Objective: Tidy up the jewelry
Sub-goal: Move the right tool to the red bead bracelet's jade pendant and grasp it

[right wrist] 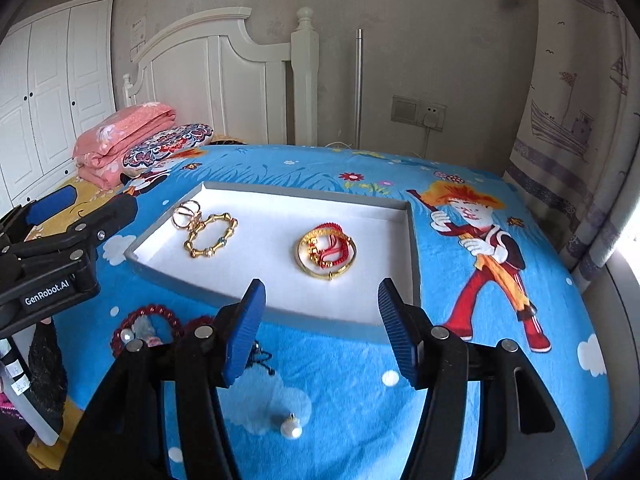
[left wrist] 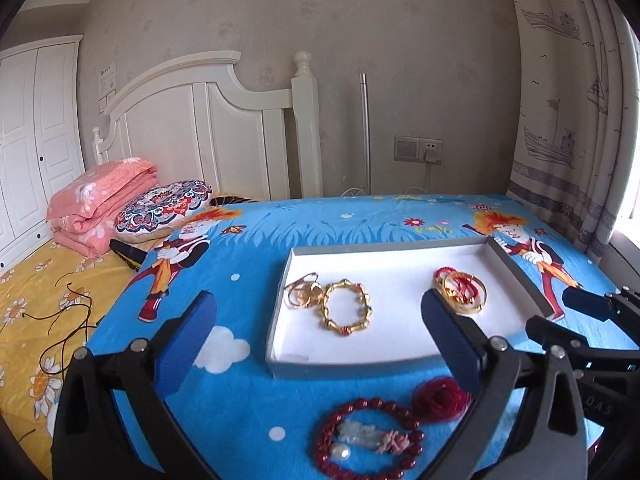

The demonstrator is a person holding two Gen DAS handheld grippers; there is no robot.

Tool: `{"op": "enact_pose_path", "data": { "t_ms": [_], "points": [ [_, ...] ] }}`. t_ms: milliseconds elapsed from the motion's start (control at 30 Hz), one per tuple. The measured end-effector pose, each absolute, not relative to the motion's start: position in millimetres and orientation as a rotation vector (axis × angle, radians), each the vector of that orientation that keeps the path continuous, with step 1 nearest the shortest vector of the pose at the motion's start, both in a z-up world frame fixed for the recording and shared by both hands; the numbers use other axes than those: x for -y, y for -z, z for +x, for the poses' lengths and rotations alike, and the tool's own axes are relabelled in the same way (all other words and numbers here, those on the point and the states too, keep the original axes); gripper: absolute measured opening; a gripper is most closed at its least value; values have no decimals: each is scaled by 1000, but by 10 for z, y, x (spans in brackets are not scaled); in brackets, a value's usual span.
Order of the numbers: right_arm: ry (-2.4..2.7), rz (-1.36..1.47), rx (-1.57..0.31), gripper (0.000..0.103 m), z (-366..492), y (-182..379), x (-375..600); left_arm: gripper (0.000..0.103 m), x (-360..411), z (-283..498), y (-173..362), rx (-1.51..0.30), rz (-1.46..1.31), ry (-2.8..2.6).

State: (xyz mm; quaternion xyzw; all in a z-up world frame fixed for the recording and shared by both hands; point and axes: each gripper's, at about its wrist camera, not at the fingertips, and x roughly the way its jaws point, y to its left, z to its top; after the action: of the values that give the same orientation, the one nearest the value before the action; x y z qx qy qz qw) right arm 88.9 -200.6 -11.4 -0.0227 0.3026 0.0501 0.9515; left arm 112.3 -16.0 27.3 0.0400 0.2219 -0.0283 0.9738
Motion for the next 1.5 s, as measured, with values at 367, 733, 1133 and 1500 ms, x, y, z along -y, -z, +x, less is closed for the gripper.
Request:
{"op": "enact_pose_path", "data": {
  "t_ms": [367,733,1133,1500],
  "points": [
    [-144,-46,-606,59,412,500,1821,99,-49,639,282,-529,98,87],
    [-189,-81,-619,59,381,634,1613,99,-131,543,472,-545,73,102],
    [-313,-102,-614,50,559,606,1249,90,-235,536,452,-532,120,29],
    [-408,-178,-673,36,812,642,800,86,-706,608,435,-558,10,3]
  ]
}}
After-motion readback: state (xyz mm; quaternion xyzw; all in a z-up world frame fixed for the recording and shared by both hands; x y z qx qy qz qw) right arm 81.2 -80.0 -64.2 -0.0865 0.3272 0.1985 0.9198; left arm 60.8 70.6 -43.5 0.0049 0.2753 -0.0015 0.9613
